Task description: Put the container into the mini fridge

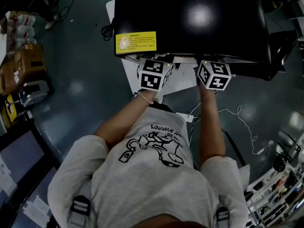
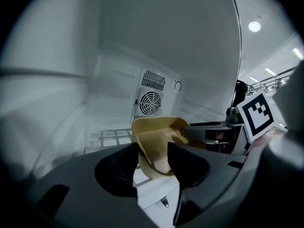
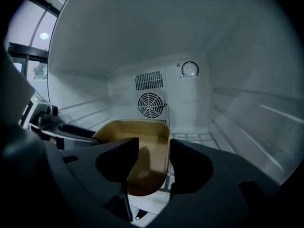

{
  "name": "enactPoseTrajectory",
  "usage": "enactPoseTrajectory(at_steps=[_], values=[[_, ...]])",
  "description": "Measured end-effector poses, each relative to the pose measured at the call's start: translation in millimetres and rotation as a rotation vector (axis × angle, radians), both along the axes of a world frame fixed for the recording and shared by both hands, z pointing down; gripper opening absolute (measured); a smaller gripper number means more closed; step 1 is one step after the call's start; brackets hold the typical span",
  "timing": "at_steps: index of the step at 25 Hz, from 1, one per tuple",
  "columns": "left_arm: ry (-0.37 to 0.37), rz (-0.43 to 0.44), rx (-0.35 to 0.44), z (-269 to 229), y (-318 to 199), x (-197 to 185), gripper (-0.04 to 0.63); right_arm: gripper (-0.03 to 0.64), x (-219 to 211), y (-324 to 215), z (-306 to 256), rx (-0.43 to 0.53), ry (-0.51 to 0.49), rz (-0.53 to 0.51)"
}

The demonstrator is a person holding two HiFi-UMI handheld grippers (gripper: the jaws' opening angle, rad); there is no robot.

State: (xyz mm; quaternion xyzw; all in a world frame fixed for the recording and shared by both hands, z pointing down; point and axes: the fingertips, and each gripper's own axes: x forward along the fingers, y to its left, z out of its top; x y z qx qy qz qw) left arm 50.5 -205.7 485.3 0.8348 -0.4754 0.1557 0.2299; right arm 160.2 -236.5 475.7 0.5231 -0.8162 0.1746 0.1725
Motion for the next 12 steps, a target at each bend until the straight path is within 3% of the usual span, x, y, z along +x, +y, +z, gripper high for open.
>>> enactPoseTrajectory(at_steps=[12], values=[[-0.009,0.008,-0.005,3.7,-8.5,0.4,0.193,0.209,-0.8,-9.3,9.3,-0.045,-0.015,-0.022]])
